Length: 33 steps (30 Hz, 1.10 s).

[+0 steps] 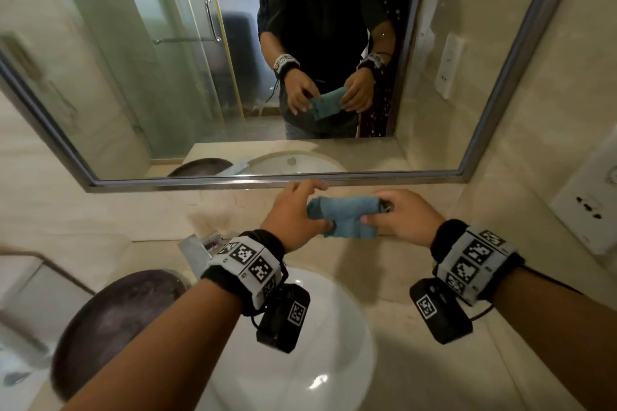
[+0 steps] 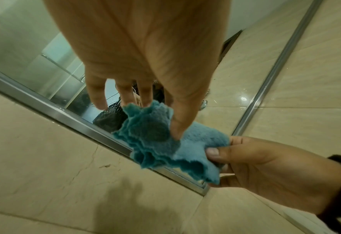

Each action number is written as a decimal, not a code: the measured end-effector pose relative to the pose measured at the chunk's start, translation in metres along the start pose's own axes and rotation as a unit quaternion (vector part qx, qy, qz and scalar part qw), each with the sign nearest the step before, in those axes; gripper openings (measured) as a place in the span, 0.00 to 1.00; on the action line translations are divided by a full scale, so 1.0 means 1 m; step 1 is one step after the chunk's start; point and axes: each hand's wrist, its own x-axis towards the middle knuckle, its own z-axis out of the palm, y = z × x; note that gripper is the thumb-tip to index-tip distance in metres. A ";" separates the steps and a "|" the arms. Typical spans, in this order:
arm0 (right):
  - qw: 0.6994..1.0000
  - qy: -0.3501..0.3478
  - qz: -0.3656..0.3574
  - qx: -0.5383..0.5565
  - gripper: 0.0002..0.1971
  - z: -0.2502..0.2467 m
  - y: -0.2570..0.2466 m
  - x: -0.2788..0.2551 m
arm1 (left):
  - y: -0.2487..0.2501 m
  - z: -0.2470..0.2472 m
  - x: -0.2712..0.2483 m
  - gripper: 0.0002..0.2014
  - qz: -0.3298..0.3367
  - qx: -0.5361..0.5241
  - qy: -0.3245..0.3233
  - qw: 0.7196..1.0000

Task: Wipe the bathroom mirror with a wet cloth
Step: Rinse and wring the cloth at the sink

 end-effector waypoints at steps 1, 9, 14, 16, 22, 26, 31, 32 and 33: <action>0.999 0.021 0.016 0.036 0.07 0.001 0.001 0.001 | -0.002 0.000 0.003 0.25 0.008 0.006 0.029 1.000; 0.976 -0.002 0.019 0.215 0.10 0.005 -0.024 0.010 | -0.007 0.008 0.038 0.32 0.024 -0.102 -0.100 0.989; 0.971 -0.029 0.024 0.238 0.11 -0.003 -0.033 0.012 | -0.008 0.004 0.051 0.27 0.040 -0.165 -0.111 0.979; 0.972 -0.035 0.007 0.232 0.11 -0.005 -0.037 0.013 | -0.005 0.004 0.053 0.26 0.051 -0.183 -0.111 0.976; 0.957 0.102 0.037 0.271 0.23 -0.008 -0.032 0.023 | 0.004 0.008 0.063 0.22 0.069 -0.212 -0.081 0.972; 0.936 0.045 0.047 0.346 0.38 -0.010 -0.031 0.023 | 0.012 0.008 0.070 0.21 0.085 -0.192 -0.065 0.976; 0.943 0.089 0.026 0.320 0.18 -0.021 -0.020 0.032 | 0.020 0.007 0.084 0.23 0.087 -0.154 -0.070 0.982; 0.945 0.102 0.027 0.309 0.15 -0.023 -0.017 0.035 | 0.020 0.008 0.088 0.25 0.087 -0.141 -0.073 0.984; 0.949 0.118 0.030 0.289 0.14 -0.024 -0.012 0.039 | 0.018 0.009 0.091 0.28 0.088 -0.111 -0.072 0.987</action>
